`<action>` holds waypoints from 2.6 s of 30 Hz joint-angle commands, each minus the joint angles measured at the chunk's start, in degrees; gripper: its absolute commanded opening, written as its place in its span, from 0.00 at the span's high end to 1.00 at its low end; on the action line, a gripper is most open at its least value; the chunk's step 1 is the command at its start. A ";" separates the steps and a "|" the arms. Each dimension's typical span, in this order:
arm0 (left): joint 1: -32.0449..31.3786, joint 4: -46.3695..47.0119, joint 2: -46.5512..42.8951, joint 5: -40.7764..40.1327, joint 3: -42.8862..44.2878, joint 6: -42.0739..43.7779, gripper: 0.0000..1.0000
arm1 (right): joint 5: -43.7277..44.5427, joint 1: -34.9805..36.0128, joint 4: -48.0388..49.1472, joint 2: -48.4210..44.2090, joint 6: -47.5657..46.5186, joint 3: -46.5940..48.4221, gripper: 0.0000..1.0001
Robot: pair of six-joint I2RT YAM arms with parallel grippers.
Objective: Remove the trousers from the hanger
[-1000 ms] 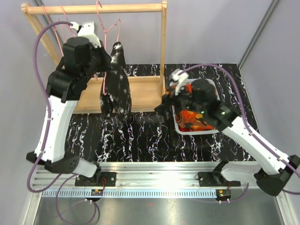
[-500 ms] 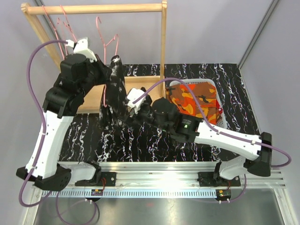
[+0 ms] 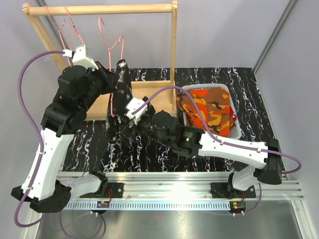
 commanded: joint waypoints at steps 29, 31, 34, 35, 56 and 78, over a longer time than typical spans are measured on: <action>-5.18 14.04 -4.65 -5.89 -2.16 -7.25 1.00 | 21.72 1.72 29.14 9.73 -15.08 -1.76 0.14; -5.18 13.43 -4.39 -4.48 -1.89 -7.07 1.00 | 23.57 1.81 31.78 10.70 -18.25 -1.32 0.26; -5.18 12.72 -4.30 -2.46 -1.89 -6.37 1.00 | 22.62 1.81 35.92 10.27 -23.18 -1.76 0.38; -5.18 12.72 -4.39 -2.46 -2.06 -5.93 1.00 | 21.31 1.81 35.49 10.09 -25.02 -1.59 0.52; -4.74 7.01 -9.40 -6.15 -16.82 6.73 1.00 | 11.99 -8.30 15.28 -4.85 -19.06 0.52 1.00; -1.49 8.33 -11.07 5.47 -15.24 2.51 1.00 | 8.01 -11.29 15.36 -10.83 -17.65 -2.31 1.00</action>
